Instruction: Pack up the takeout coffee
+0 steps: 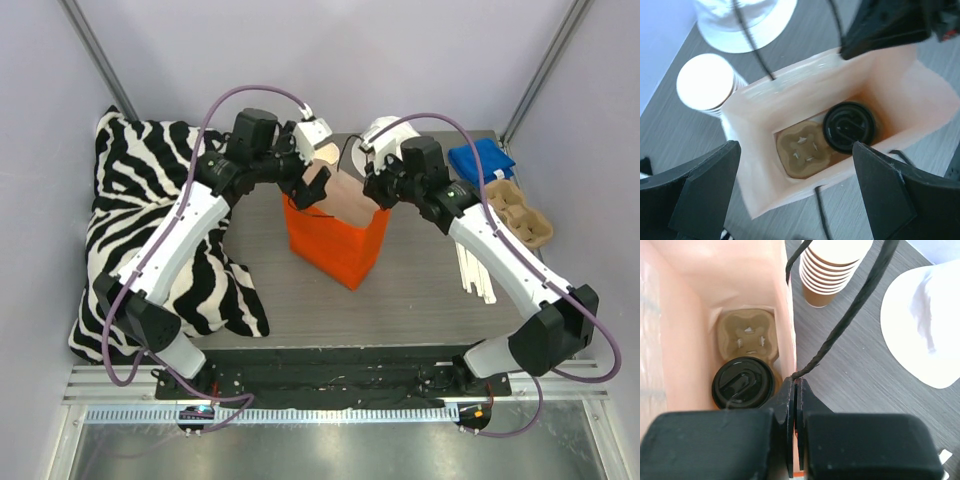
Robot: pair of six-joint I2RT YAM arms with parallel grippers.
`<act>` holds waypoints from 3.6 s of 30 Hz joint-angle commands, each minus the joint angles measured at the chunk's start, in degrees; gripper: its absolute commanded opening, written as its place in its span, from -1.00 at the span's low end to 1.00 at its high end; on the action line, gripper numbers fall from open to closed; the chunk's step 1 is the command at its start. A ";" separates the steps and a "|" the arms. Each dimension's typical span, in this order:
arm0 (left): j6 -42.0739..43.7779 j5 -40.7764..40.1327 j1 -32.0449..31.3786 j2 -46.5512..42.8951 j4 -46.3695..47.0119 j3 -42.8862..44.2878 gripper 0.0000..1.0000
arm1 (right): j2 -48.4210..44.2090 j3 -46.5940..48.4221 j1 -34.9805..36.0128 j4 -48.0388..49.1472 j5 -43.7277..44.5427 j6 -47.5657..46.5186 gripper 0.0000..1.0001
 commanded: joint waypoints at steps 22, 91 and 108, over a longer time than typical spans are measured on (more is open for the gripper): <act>-27.22 2.94 14.72 5.68 2.57 9.32 0.99 | 2.64 8.90 -0.64 2.24 0.17 1.52 -0.01; -32.58 7.25 26.93 5.85 1.25 -3.16 0.99 | 30.49 7.68 -35.97 1.89 11.42 1.08 -0.42; -31.79 6.90 26.93 8.32 0.82 0.00 0.99 | 36.21 10.22 -35.70 2.33 13.18 1.69 -0.25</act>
